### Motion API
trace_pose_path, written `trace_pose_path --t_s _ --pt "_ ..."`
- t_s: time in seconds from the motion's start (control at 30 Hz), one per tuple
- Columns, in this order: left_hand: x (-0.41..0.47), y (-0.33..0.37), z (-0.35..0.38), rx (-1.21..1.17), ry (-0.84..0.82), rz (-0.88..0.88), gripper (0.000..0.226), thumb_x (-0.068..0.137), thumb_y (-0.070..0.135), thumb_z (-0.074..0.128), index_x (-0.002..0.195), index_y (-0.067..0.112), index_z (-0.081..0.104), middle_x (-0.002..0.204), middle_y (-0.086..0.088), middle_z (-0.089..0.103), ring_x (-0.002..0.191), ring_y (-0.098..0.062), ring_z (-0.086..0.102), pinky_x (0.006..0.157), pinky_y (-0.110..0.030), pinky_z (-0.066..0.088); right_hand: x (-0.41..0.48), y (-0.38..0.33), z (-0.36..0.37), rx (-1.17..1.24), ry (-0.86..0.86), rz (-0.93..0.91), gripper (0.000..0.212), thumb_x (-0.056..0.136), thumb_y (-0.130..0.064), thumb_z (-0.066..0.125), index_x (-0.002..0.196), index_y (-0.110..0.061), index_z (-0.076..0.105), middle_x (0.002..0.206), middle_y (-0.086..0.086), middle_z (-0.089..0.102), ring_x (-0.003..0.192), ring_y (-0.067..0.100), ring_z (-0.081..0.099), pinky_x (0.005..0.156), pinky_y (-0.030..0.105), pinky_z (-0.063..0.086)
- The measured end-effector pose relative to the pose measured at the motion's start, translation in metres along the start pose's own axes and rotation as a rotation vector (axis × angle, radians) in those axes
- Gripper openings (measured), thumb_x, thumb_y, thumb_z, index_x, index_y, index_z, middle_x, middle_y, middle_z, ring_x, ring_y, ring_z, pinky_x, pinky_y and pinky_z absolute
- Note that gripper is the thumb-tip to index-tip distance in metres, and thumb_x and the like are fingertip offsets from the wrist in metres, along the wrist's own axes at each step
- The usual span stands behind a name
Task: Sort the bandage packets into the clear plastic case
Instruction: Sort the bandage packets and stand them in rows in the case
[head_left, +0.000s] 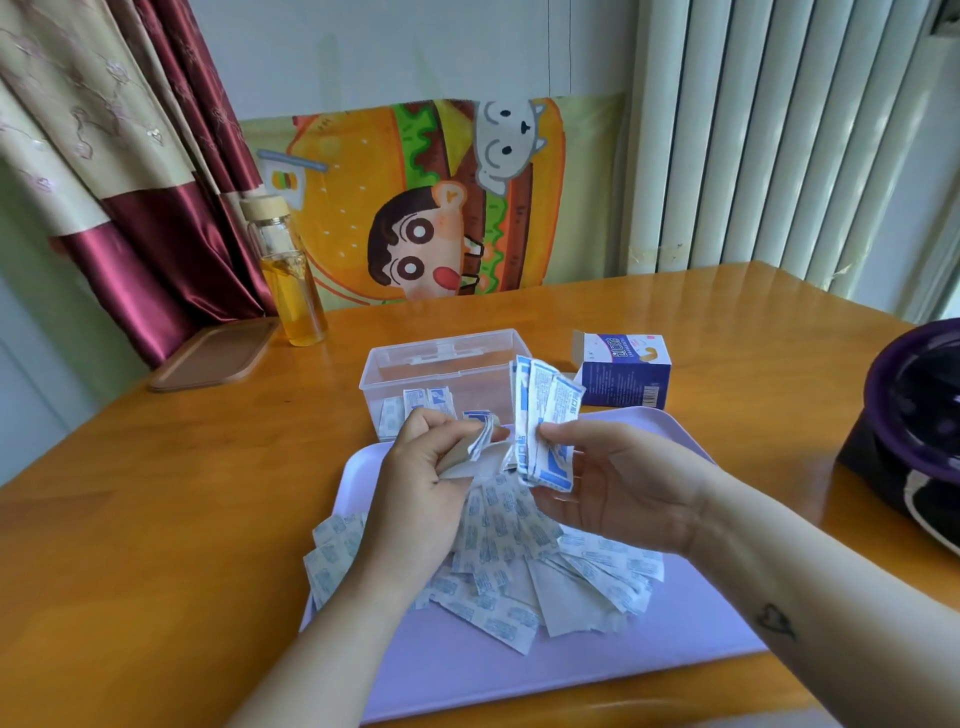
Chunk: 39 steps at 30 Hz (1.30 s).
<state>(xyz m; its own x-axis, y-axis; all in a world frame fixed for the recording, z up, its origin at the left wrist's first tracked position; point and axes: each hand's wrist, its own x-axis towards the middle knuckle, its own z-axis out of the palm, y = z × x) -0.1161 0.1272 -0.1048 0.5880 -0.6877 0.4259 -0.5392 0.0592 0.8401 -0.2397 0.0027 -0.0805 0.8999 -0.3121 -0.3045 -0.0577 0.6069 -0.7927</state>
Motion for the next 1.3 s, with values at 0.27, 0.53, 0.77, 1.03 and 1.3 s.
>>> trace_pose_path --t_s 0.27,0.53,0.77,1.03,1.3 --pt "-0.003 0.002 0.002 0.073 -0.078 0.102 0.059 0.081 -0.015 0.059 0.085 0.044 0.063 0.098 0.008 0.055 0.093 0.003 0.054 0.075 -0.015 0.048 0.001 0.005 0.01 0.092 0.04 0.019 0.019 0.089 -0.005 0.055 0.107 -0.001 0.059 0.076 0.012 0.068 0.059 0.018 0.066 0.055 0.027 0.056" --pt "-0.007 0.0 -0.003 -0.019 -0.186 0.014 0.046 0.085 -0.011 0.057 0.102 0.031 0.067 0.111 0.011 0.063 0.104 0.004 0.056 0.083 -0.008 0.041 0.007 0.008 0.011 0.119 0.051 -0.02 0.018 0.091 -0.004 0.052 0.106 -0.001 0.059 0.081 0.013 0.071 0.066 0.017 0.069 0.064 0.028 0.057" --pt "-0.008 0.007 -0.005 -0.295 -0.2 -0.21 0.036 0.092 0.005 0.053 0.104 0.035 0.067 0.08 0.009 0.065 0.067 0.007 0.055 0.061 -0.023 0.041 0.015 0.012 0.013 0.165 0.155 -0.153 0.014 0.088 -0.003 0.058 0.1 0.002 0.061 0.092 0.016 0.068 0.072 0.018 0.065 0.06 0.026 0.057" --pt "-0.005 0.008 -0.002 -1.037 -0.031 -0.86 0.029 0.089 0.041 0.056 0.095 0.016 0.069 0.069 0.002 0.052 0.041 -0.005 0.034 0.039 -0.015 0.034 0.015 0.016 0.011 -0.147 0.191 -0.366 0.019 0.092 -0.004 0.054 0.111 -0.006 0.058 0.103 0.014 0.069 0.087 0.021 0.066 0.078 0.032 0.056" --pt "-0.013 0.021 0.028 -1.116 -0.12 -0.683 0.064 0.073 0.067 0.04 0.108 0.024 0.071 0.118 -0.007 0.067 0.113 -0.021 0.06 0.103 -0.038 0.038 0.019 0.039 0.035 -0.762 0.366 -0.613 0.009 0.092 -0.015 0.054 0.094 -0.017 0.063 0.085 -0.002 0.071 0.079 0.011 0.067 0.073 0.034 0.053"
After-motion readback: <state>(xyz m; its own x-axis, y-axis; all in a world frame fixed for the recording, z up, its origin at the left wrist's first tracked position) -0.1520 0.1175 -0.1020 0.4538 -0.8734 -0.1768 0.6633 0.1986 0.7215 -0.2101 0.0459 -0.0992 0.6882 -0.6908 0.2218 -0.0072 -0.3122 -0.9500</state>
